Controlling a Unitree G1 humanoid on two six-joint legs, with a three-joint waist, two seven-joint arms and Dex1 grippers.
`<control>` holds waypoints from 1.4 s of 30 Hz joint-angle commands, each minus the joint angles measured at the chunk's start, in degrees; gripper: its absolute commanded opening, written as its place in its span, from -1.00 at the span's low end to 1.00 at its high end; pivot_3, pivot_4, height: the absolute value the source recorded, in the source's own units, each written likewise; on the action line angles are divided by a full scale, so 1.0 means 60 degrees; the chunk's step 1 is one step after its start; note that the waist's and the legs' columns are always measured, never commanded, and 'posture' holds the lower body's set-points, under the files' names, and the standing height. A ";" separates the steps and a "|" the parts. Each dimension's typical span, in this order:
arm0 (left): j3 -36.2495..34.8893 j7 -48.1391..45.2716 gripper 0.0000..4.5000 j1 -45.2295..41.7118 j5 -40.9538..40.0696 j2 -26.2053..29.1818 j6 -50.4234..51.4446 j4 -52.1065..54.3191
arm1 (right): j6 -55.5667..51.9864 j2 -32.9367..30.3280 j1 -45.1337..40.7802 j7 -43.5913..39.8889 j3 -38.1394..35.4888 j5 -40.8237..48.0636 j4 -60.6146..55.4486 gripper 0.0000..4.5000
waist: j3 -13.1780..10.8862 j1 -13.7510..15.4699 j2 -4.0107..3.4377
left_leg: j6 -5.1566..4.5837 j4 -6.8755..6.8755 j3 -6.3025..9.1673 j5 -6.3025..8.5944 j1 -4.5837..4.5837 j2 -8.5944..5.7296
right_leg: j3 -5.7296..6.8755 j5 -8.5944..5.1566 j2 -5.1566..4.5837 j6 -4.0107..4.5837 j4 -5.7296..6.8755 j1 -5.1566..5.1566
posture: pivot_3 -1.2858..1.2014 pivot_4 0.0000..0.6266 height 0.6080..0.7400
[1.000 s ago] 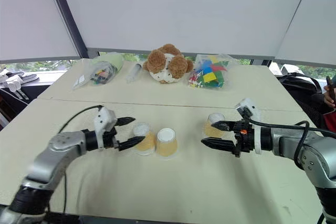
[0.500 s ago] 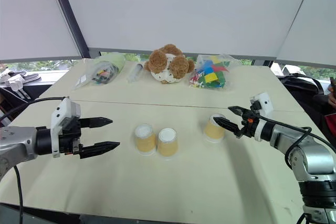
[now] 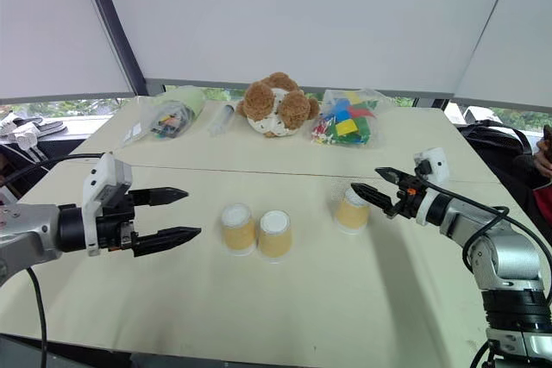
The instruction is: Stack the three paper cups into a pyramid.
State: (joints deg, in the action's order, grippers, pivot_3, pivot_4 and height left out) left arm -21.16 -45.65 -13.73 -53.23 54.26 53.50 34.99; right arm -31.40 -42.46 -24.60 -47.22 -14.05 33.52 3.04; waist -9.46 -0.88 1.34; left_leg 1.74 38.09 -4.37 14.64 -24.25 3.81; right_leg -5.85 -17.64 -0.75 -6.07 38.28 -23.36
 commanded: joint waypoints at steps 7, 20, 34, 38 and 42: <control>-0.0579 0.0223 0.98 0.0223 -0.0871 0.0394 0.0119 0.0307 | -0.0294 -0.0165 -0.0008 -0.0071 -0.0606 0.0289 -0.0156 1.00 | 0.0000 -0.0019 -0.0001 | 0.0001 -0.0001 0.0002 0.0000 0.0002 0.0001 | 0.0000 0.0000 0.0002 0.0001 0.0001 -0.0001 | 0.03 -0.52 1.00; -0.0406 -0.0587 0.98 0.0120 -0.0877 0.1118 -0.0038 -0.0118 | 0.0347 0.0376 0.0267 0.0047 -0.0099 -0.0334 -0.0084 1.00 | 0.0000 -0.0027 -0.0001 | 0.0001 -0.0002 -0.0004 0.0000 0.0003 0.0000 | -0.0002 -0.0001 0.0003 0.0002 0.0000 -0.0002 | 0.03 -0.52 1.00; -0.0560 -0.0267 0.98 0.0429 -0.1005 0.0966 0.0011 0.0140 | 0.1011 0.0731 -0.0121 -0.0690 0.0524 -0.0777 0.1155 1.00 | -0.0001 -0.0022 -0.0001 | 0.0001 -0.0002 -0.0004 0.0000 0.0003 0.0000 | -0.0003 -0.0001 0.0002 0.0002 0.0000 -0.0002 | 0.03 -0.52 1.00; -0.0564 -0.0131 0.98 0.0484 -0.0981 0.0907 -0.0012 0.0167 | 0.1343 0.0830 -0.0269 -0.0899 0.0740 -0.1031 0.1683 1.00 | -0.0001 -0.0025 -0.0001 | 0.0001 -0.0002 -0.0005 0.0000 0.0004 0.0000 | -0.0003 -0.0001 0.0002 0.0002 0.0000 -0.0001 | 0.03 -0.52 1.00; -0.0579 -0.0054 1.00 0.0567 -0.0951 0.0875 -0.0023 0.0200 | 0.1652 0.0933 -0.0399 -0.1041 0.0831 -0.1211 0.2010 0.76 | -0.0001 -0.0028 -0.0001 | 0.0001 -0.0002 -0.0006 0.0000 0.0004 0.0000 | -0.0003 -0.0001 0.0001 0.0002 0.0000 -0.0002 | 0.03 -0.52 1.00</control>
State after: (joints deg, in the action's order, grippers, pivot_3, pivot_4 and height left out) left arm -22.89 -46.06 -10.09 -58.27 59.52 54.41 34.98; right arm -23.11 -37.00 -25.57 -52.90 -8.15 26.23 15.52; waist -9.46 -1.05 1.33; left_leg 1.75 38.08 -4.40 14.64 -24.22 3.81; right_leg -5.87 -17.64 -0.74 -6.05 38.28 -23.37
